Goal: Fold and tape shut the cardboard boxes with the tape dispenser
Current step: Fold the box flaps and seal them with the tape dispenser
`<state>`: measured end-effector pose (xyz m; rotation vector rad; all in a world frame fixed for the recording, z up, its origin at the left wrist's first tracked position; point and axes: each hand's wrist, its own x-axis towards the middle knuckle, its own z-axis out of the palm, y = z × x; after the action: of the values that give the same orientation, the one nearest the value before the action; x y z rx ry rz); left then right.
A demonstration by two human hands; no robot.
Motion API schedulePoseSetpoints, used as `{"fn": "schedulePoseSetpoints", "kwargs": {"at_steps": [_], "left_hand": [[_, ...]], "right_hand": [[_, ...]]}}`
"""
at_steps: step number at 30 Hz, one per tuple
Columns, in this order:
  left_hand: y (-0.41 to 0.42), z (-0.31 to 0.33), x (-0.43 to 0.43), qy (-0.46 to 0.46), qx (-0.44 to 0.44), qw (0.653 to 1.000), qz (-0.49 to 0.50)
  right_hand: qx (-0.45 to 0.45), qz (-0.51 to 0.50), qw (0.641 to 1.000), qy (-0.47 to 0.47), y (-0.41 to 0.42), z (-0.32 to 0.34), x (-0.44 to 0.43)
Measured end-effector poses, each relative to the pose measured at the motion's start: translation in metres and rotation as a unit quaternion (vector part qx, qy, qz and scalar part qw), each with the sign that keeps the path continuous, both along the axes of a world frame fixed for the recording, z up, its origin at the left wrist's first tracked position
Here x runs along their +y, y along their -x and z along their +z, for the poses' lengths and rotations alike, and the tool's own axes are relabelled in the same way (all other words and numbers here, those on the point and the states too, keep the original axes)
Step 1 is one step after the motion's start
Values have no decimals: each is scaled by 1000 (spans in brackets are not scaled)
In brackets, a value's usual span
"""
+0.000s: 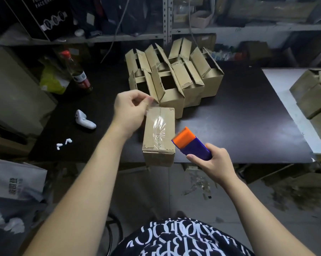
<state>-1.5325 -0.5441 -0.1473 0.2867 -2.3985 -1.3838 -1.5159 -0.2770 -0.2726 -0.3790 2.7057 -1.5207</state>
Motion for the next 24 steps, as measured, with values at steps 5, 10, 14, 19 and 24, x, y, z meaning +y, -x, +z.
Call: {"fn": "schedulePoseSetpoints", "kwargs": {"at_steps": [5,10,14,19,24], "left_hand": [[-1,5,-14,62,-2,998,-20],[-1,-2,-13,55,-1,998,-9],[-2,-12,-7,36,6,999,-3],[-2,-14,-8,-4,-1,1000,2],[-2,-14,-7,-12,1,1000,-5]], "right_hand": [[-2,18,1000,-5,-3,-10,2],[2,26,999,-21,0,-20,3],[-19,39,998,-38,2,-25,0],[-17,38,998,-49,7,-32,1],[-11,34,998,-50,11,-35,0]]}}
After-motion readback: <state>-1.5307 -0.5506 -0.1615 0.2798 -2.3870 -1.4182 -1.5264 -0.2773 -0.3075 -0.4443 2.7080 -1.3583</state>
